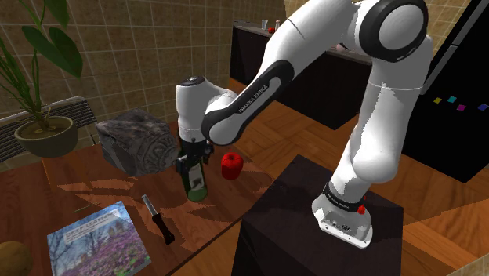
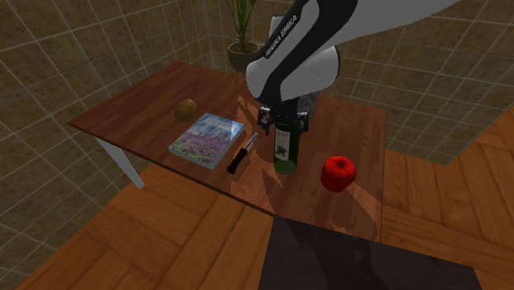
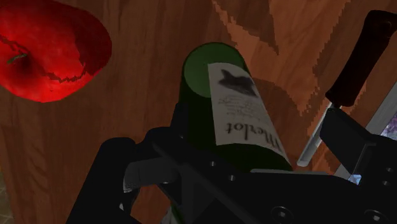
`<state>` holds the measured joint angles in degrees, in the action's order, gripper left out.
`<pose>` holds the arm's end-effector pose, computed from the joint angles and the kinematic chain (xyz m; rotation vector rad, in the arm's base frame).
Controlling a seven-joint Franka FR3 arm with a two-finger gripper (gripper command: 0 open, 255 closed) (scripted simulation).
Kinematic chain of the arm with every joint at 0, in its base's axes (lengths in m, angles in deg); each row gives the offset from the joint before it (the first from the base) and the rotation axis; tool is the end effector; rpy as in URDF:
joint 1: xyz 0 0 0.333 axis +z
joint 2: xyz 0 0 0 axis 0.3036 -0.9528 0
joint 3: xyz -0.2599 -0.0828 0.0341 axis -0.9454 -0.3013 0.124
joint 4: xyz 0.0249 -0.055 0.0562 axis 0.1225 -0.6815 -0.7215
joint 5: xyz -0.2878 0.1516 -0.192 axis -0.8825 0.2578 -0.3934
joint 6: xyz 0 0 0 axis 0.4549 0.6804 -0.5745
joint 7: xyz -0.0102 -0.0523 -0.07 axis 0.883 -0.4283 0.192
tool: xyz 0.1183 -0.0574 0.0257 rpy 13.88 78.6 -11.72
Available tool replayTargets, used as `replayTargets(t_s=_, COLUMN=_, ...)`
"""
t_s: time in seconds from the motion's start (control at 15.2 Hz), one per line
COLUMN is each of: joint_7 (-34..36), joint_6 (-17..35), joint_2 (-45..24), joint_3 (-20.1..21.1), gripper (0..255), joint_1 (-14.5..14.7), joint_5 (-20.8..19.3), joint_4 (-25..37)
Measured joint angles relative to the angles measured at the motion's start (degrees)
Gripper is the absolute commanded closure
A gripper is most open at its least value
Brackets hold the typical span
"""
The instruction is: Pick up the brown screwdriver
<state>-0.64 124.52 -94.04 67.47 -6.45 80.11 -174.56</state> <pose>0.4387 0.2759 0.2244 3.1085 0.0273 0.0311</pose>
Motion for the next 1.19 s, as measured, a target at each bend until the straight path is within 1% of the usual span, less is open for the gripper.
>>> replayTargets(t_s=0.13, joint_7=2.0, joint_6=1.0, joint_2=-4.6, joint_3=-0.5, gripper=0, joint_1=1.3, joint_5=-2.4, joint_4=3.4)
replayTargets(t_s=0.33, joint_7=5.8, joint_6=2.6, joint_2=-11.1, joint_3=-1.3, gripper=0, joint_1=4.4, joint_5=-5.9, joint_4=8.0)
replayTargets(t_s=0.59, joint_7=8.5, joint_6=3.3, joint_2=-19.4, joint_3=-2.8, gripper=0, joint_1=7.9, joint_5=-9.0, joint_4=15.7)
replayTargets(t_s=0.99, joint_7=11.1, joint_6=2.9, joint_2=-32.1, joint_3=-4.8, gripper=0, joint_1=13.6, joint_5=-11.9, joint_4=29.2)
replayTargets(t_s=1.06, joint_7=11.1, joint_6=2.6, joint_2=-33.5, joint_3=-5.0, gripper=0, joint_1=14.1, joint_5=-12.0, joint_4=30.9)
replayTargets(t_s=1.19, joint_7=11.4, joint_6=3.1, joint_2=-35.1, joint_3=-5.4, gripper=0, joint_1=14.7, joint_5=-12.4, joint_4=32.1)
